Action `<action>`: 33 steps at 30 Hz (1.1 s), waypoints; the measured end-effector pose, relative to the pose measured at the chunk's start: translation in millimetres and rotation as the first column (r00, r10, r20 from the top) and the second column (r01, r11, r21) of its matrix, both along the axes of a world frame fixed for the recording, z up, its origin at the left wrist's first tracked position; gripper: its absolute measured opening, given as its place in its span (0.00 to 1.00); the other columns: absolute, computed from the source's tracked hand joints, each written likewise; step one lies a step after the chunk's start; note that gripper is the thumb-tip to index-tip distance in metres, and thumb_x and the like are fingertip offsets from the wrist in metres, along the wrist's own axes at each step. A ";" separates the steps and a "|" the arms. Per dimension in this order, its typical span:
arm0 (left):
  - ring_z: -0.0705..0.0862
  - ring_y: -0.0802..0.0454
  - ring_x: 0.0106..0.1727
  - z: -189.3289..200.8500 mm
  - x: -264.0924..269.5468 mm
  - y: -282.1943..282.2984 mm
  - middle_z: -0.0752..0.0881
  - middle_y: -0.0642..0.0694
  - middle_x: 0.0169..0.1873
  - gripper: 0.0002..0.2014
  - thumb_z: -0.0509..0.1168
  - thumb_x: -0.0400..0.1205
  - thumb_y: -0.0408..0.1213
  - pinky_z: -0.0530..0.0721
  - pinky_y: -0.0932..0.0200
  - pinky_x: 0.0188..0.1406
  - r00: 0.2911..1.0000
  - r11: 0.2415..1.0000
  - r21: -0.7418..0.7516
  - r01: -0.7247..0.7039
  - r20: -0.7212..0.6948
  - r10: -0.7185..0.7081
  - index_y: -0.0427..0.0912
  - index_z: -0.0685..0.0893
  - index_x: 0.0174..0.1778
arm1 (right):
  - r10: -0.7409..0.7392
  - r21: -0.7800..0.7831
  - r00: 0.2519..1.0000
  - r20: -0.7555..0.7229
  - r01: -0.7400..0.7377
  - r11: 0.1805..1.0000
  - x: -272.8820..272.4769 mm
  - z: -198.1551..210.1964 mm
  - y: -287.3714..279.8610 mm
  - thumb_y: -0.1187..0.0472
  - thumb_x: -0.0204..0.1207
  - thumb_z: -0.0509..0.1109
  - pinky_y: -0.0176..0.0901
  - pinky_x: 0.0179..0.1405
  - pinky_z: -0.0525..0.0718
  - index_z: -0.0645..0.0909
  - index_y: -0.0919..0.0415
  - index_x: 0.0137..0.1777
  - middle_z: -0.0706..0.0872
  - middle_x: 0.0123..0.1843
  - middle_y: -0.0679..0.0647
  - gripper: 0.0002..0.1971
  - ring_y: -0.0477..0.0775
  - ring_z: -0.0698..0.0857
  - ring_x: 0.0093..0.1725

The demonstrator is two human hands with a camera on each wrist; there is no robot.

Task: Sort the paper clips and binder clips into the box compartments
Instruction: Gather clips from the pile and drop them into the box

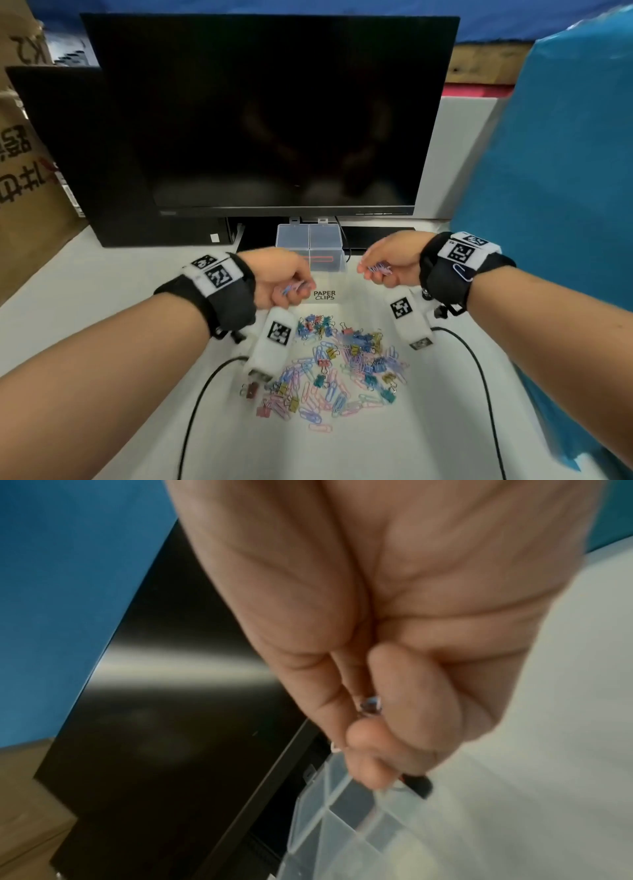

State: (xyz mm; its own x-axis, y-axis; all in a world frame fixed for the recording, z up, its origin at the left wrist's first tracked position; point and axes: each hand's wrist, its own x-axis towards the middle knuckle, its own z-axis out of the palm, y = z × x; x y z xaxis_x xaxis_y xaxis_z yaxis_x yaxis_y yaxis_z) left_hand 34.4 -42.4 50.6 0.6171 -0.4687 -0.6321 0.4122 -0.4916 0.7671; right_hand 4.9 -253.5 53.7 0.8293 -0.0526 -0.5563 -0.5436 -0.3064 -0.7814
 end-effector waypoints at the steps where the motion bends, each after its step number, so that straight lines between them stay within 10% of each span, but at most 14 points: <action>1: 0.66 0.58 0.16 5.9 8.5 -8.6 0.71 0.45 0.26 0.13 0.52 0.86 0.32 0.58 0.71 0.07 0.999 0.999 -0.022 -0.044 0.020 0.045 0.37 0.71 0.35 | -0.015 0.014 1.000 0.017 0.015 1.000 9.7 1.9 3.0 0.71 0.83 0.58 0.27 0.11 0.68 0.75 0.67 0.40 0.76 0.32 0.57 0.10 0.45 0.72 0.22; 6: 0.73 0.48 0.28 16.4 38.4 -42.9 0.77 0.36 0.37 0.16 0.51 0.89 0.39 0.71 0.61 0.28 0.960 0.961 -0.098 -0.260 0.083 0.268 0.28 0.73 0.47 | -0.131 0.085 0.991 0.017 0.129 0.988 48.7 0.7 13.9 0.72 0.83 0.55 0.36 0.19 0.80 0.73 0.68 0.41 0.77 0.36 0.61 0.10 0.52 0.77 0.32; 10: 0.84 0.36 0.48 16.2 54.0 -52.7 0.76 0.28 0.69 0.29 0.49 0.89 0.47 0.75 0.48 0.65 0.961 0.956 -0.093 -0.277 -0.022 0.276 0.24 0.61 0.77 | -0.114 0.101 0.993 0.023 0.111 0.989 63.1 -1.2 15.5 0.79 0.77 0.59 0.46 0.48 0.85 0.74 0.67 0.41 0.78 0.43 0.61 0.09 0.56 0.82 0.42; 15: 0.76 0.33 0.73 9.2 62.7 -54.0 0.73 0.29 0.74 0.32 0.53 0.87 0.49 0.75 0.43 0.70 0.950 0.945 -0.106 -0.310 -0.009 0.311 0.26 0.64 0.78 | -0.005 0.043 1.000 0.006 0.004 0.999 65.4 2.2 19.8 0.80 0.78 0.58 0.49 0.54 0.84 0.74 0.67 0.43 0.80 0.47 0.62 0.10 0.57 0.82 0.45; 22: 0.61 0.34 0.82 18.0 51.0 -51.0 0.59 0.28 0.81 0.36 0.48 0.88 0.52 0.65 0.42 0.75 0.955 0.953 -0.114 -0.282 -0.129 0.267 0.24 0.55 0.81 | -0.033 -0.042 0.999 -0.017 0.032 0.999 56.5 9.1 27.3 0.81 0.77 0.59 0.51 0.58 0.83 0.76 0.76 0.58 0.76 0.69 0.76 0.12 0.71 0.75 0.73; 27: 0.61 0.35 0.82 9.2 45.9 -46.4 0.61 0.28 0.80 0.34 0.47 0.89 0.51 0.61 0.44 0.81 0.956 0.942 -0.179 -0.285 -0.122 0.266 0.24 0.57 0.81 | -0.045 -0.049 0.995 0.083 0.050 0.998 46.1 8.2 26.3 0.79 0.79 0.58 0.52 0.72 0.78 0.71 0.81 0.70 0.75 0.73 0.74 0.18 0.68 0.77 0.73; 33: 0.76 0.37 0.73 -0.2 31.0 -46.3 0.75 0.29 0.71 0.25 0.51 0.89 0.44 0.76 0.48 0.69 0.960 0.931 -0.258 -0.258 0.039 0.277 0.26 0.71 0.73 | -0.109 0.126 0.993 0.035 0.104 0.987 15.2 10.3 32.2 0.78 0.83 0.53 0.39 0.55 0.85 0.78 0.75 0.58 0.81 0.65 0.70 0.13 0.63 0.78 0.72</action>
State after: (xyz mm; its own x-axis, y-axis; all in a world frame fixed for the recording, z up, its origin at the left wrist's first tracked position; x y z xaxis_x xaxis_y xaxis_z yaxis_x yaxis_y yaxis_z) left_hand 65.4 -88.8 50.4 0.7816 -0.4156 -0.4651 0.4397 -0.1616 0.8835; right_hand 20.2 -221.3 64.0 0.8454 -0.0746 -0.5290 -0.5340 -0.1480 -0.8324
